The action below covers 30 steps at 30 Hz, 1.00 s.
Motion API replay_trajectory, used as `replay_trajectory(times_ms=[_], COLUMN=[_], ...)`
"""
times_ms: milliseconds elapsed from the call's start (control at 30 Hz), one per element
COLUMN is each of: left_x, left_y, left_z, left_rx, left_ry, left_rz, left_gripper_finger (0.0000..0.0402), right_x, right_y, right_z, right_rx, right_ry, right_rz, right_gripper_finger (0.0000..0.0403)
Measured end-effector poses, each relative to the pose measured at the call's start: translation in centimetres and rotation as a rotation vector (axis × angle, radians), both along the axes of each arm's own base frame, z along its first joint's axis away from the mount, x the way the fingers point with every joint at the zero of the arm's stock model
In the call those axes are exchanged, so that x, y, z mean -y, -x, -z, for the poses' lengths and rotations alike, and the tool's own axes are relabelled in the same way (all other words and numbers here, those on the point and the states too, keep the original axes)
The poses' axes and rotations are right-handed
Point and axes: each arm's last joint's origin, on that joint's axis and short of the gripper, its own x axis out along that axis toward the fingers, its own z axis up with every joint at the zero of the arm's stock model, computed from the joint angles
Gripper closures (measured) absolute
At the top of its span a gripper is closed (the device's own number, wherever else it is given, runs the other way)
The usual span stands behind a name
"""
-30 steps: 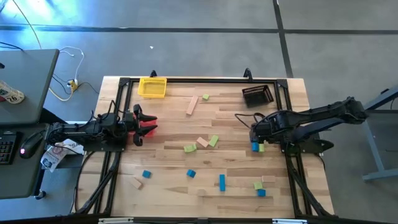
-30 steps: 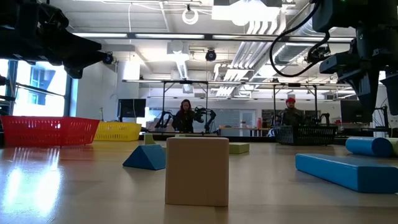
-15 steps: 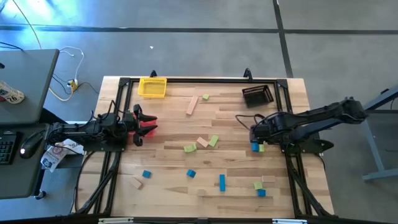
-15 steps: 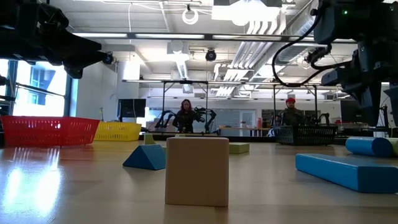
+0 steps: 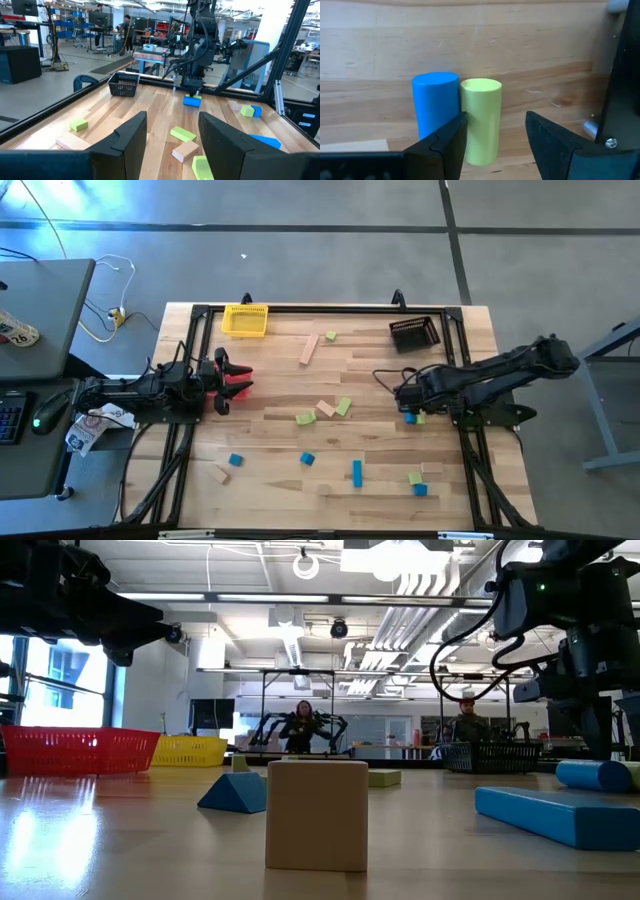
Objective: Sort & place blocks by color
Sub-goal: Put the green block into the black bin
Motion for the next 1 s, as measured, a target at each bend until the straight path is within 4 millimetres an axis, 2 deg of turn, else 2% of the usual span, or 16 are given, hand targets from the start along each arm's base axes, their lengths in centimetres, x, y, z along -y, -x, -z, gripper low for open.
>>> replay_trajectory(times_ms=[633, 1000], left_x=[0.0, 0.0], left_y=[0.0, 0.0], left_z=[0.0, 0.0], left_rx=[0.000, 0.000], left_ry=[0.000, 0.000], left_rz=[-0.001, -0.001], left_gripper_finger=[0.0234, 0.0234], right_x=[-0.1, -0.2], right_y=[-0.5, -0.9], right_z=[0.1, 1.5], right_rx=[0.037, -0.057], right_ry=[-0.008, -0.021], right_rz=[0.036, 0.014], right_gripper_finger=[0.0214, 0.0214])
